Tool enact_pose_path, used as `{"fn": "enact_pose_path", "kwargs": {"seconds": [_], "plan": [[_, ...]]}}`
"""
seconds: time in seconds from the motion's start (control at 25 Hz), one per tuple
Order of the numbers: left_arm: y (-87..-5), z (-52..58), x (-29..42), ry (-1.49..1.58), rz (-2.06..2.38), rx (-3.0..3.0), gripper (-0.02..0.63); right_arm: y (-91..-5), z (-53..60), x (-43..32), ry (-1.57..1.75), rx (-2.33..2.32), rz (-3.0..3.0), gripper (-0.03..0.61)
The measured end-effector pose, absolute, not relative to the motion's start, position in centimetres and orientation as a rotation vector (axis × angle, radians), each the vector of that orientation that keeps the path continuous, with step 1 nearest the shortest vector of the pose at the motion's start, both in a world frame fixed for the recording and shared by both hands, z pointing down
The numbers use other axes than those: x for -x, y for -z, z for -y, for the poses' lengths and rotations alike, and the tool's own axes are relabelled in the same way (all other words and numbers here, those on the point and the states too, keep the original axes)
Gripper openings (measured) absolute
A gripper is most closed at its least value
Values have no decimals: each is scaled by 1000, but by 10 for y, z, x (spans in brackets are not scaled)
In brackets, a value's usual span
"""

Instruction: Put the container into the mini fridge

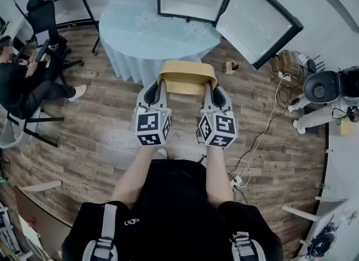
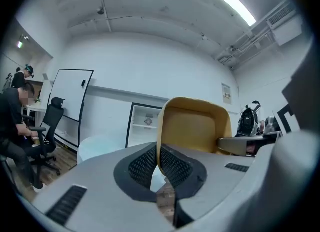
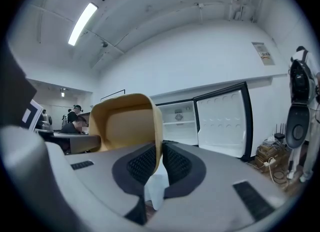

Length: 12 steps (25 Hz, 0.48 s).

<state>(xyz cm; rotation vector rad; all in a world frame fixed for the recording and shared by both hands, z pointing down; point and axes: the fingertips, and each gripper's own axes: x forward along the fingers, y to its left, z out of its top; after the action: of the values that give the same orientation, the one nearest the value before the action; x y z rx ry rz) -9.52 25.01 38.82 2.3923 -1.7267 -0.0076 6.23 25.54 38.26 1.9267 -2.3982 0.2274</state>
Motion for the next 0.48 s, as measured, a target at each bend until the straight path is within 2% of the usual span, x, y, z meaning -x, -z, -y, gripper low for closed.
{"fn": "enact_pose_path", "kwargs": {"seconds": [0.48], "plan": [[-412, -255, 151, 26, 1709, -2332, 15, -401, -261, -6, -261, -1861, 2384, 31]]}}
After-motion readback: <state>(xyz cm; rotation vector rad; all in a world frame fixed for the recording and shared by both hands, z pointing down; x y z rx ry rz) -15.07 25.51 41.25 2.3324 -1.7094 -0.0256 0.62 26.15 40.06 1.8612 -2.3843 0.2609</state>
